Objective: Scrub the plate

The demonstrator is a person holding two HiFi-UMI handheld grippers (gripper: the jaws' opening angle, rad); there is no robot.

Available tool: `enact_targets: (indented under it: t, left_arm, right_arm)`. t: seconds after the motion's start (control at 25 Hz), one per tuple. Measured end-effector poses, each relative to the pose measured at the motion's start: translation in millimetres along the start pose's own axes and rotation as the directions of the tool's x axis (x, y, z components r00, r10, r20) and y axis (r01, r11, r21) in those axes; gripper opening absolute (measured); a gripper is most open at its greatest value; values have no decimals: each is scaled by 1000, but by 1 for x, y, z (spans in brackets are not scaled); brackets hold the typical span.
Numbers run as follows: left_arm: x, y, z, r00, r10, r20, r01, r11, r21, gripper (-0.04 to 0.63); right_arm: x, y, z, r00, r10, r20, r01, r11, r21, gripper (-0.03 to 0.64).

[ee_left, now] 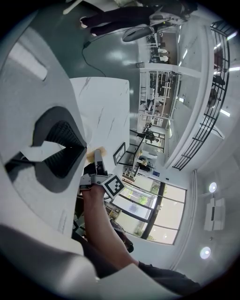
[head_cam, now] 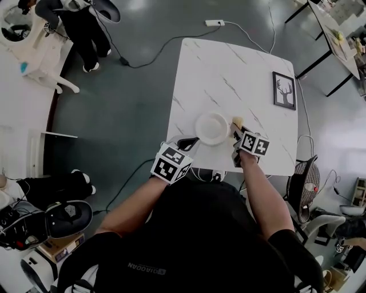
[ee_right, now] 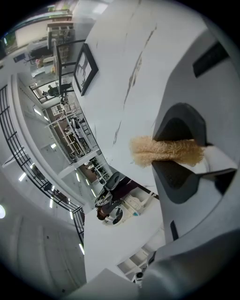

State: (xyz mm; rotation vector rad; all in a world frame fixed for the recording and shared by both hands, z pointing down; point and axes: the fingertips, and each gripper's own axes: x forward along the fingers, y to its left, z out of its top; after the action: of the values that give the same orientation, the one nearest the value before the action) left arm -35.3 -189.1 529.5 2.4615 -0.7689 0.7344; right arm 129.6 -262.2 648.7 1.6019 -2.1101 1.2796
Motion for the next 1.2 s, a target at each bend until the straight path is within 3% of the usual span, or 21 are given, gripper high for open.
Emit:
enact_targets:
  t: [0.24, 0.56, 0.8, 1.2]
  left_arm:
    - [-7, 11, -8, 1000, 18, -1, -18, 999, -45, 0]
    - [-22, 9, -18, 998, 56, 10, -55, 997, -55, 0]
    - [-33, 15, -27, 996, 87, 15, -86, 994, -71, 0]
    - [-35, 13, -36, 995, 101, 12, -100, 992, -78, -2]
  right_arm:
    - [7, 51, -4, 989, 144, 18, -145, 985, 96, 107]
    - [21, 129, -32, 952, 293, -86, -292, 956, 26, 107]
    - [35, 157, -60, 930, 324, -171, -335, 941, -41, 107]
    - [37, 158, -73, 933, 297, -205, -318, 945, -73, 107]
